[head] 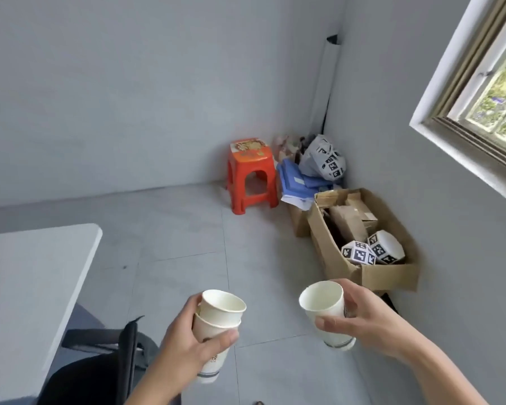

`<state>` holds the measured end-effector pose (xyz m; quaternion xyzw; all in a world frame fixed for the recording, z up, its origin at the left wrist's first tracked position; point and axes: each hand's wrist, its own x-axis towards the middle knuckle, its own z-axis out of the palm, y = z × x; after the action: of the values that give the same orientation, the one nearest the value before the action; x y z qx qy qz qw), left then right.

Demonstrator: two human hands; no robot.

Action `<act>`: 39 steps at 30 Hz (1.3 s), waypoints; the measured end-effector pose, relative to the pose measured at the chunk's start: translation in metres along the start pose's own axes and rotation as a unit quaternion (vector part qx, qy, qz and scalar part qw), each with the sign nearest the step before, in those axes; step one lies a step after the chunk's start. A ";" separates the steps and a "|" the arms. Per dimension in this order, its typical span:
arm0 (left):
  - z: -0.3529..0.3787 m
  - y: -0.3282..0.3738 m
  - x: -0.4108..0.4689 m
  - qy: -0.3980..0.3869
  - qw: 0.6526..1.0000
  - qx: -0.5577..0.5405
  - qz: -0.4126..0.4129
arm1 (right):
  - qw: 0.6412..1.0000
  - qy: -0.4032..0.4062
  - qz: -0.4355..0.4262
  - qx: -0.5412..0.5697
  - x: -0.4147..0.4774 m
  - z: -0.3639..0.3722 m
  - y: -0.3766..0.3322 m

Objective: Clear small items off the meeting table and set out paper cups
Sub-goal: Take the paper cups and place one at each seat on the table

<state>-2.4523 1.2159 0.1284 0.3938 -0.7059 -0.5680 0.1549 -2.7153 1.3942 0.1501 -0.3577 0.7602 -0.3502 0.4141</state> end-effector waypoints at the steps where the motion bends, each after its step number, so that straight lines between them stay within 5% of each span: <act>1: -0.007 0.008 0.020 0.001 1.000 -0.001 0.004 | 1.000 0.007 -0.006 -0.007 0.020 -0.009 -0.011; 7: -0.050 0.024 0.110 0.043 0.999 -0.012 -0.004 | 0.997 -0.043 -0.021 -0.055 0.136 -0.028 -0.055; 18: -0.130 0.023 0.251 0.270 0.957 -0.047 -0.097 | 0.951 -0.194 -0.132 -0.202 0.439 -0.028 -0.182; 29: -0.204 -0.025 0.241 0.502 0.819 -0.132 -0.246 | 0.821 -0.432 -0.245 -0.281 0.586 0.143 -0.316; 36: -0.314 -0.038 0.251 0.573 0.774 -0.150 -0.224 | 0.750 -0.518 -0.270 -0.312 0.609 0.251 -0.394; 39: -0.348 -0.043 0.260 0.580 0.771 -0.160 -0.209 | 0.746 -0.519 -0.273 -0.315 0.633 0.285 -0.427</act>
<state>-2.3715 0.7871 0.1359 0.7559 -0.2811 -0.3550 0.4728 -2.6104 0.5860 0.1463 -0.7868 0.3651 0.0503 0.4951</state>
